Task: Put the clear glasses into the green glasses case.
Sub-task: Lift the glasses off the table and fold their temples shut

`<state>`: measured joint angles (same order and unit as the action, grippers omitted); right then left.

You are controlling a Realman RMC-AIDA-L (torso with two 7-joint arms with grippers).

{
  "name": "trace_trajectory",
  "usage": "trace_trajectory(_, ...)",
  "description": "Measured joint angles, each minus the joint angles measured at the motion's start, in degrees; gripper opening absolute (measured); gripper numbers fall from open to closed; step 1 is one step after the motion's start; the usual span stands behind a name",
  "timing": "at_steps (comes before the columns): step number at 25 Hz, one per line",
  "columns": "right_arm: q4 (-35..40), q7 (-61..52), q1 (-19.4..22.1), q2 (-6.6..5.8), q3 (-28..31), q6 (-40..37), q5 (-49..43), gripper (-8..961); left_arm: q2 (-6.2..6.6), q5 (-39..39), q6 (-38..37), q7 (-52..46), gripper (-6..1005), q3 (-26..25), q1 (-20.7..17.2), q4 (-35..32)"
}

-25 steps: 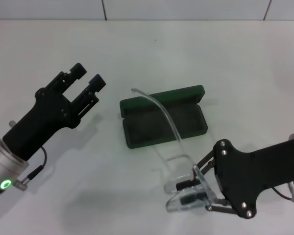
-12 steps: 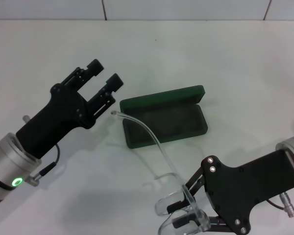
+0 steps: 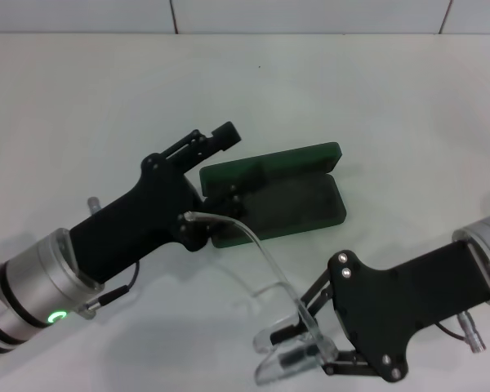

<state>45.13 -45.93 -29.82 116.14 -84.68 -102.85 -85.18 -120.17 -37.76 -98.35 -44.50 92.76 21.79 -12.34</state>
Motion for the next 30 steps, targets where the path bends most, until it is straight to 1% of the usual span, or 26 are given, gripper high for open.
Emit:
trace_trajectory(4, 0.0, 0.0, -0.2, -0.03, 0.2, 1.7, 0.0, 118, -0.03, -0.1, -0.3, 0.0, 668, 1.3, -0.3, -1.3)
trace_trajectory(16, -0.6, -0.1, -0.3, 0.05, -0.2, 7.3, 2.7, 118, 0.20, 0.3, -0.7, 0.2, 668, 1.2, 0.1, -1.5)
trace_trajectory(20, -0.6, -0.1, -0.3, 0.05, -1.0, 8.7, 4.5, 118, 0.33, 0.2, -0.7, 0.6, 668, 1.2, 0.7, -1.8)
trace_trajectory(24, -0.4, -0.2, -0.4, 0.05, -2.3, 11.8, 6.3, 118, 0.40, 0.0, -0.7, 1.0, 668, 1.1, 0.8, -2.7)
trace_trajectory(30, -0.3, -0.2, -0.4, 0.05, -2.4, 13.0, 7.0, 119, 0.71, 0.0, -0.7, 2.0, 668, 1.1, 1.2, -3.0)
